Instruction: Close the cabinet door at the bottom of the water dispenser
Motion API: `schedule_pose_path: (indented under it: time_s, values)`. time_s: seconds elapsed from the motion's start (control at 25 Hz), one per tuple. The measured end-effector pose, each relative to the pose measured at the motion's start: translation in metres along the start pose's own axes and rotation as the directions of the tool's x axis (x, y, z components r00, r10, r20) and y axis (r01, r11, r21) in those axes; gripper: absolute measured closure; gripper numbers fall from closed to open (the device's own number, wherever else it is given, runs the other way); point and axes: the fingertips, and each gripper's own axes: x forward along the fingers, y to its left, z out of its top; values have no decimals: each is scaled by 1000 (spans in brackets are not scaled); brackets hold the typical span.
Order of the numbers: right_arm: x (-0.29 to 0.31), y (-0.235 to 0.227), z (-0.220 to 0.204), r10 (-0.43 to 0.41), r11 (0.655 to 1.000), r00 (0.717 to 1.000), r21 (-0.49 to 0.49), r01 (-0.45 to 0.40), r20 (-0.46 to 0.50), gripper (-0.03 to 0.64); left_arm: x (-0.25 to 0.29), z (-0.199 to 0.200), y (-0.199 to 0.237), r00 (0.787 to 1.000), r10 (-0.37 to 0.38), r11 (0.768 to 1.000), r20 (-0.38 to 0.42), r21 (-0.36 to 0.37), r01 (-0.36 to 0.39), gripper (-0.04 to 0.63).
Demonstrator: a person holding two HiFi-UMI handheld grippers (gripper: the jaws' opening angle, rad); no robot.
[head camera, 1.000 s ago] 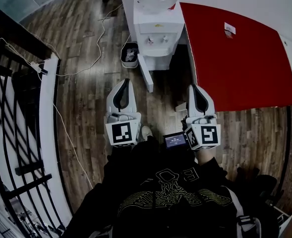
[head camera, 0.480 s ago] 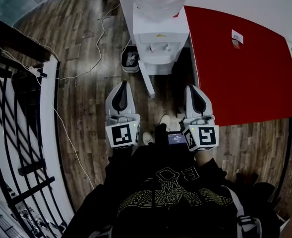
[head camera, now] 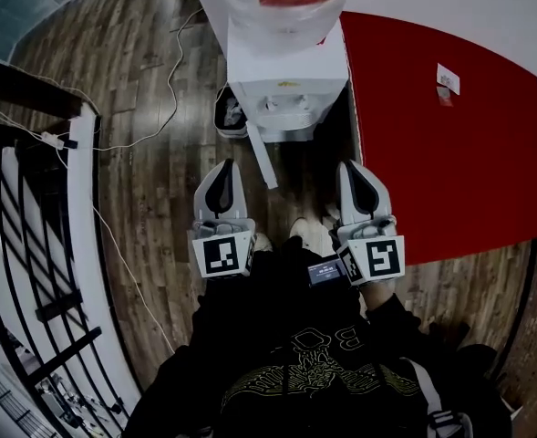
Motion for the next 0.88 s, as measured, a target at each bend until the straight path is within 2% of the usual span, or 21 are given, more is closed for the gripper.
schedule_pose_path:
  time_s: [0.16, 0.32, 0.4, 0.52, 0.68, 0.76, 0.88]
  values:
    - [37, -16, -31, 16, 1000, 1000, 9, -16, -16, 618, 36, -49, 7, 997, -18, 1000, -72, -26, 16, 588]
    - [73, -28, -73, 1, 999, 999, 37, 1, -38, 618, 75, -128, 25, 983, -21, 999, -180, -40, 14, 588]
    - [81, -29, -94, 17, 995, 999, 94, -14, -37, 618, 90, -172, 32, 972, -5, 999, -237, -39, -5, 588]
    - [94, -36, -127, 37, 990, 999, 138, -33, -30, 618, 117, -231, 29, 959, 4, 998, -283, -54, -20, 588]
    - [113, -52, -200, -19, 991, 998, 133, 28, -65, 618, 148, -302, 35, 941, 26, 997, -336, -60, -49, 588]
    - [117, -63, -242, -43, 988, 991, 141, 61, -125, 618, 155, -332, 34, 932, 33, 995, -360, -77, -65, 588]
    - [115, -69, -291, -76, 988, 974, 116, 102, -212, 618, 149, -372, 30, 914, 4, 994, -407, -102, -50, 588]
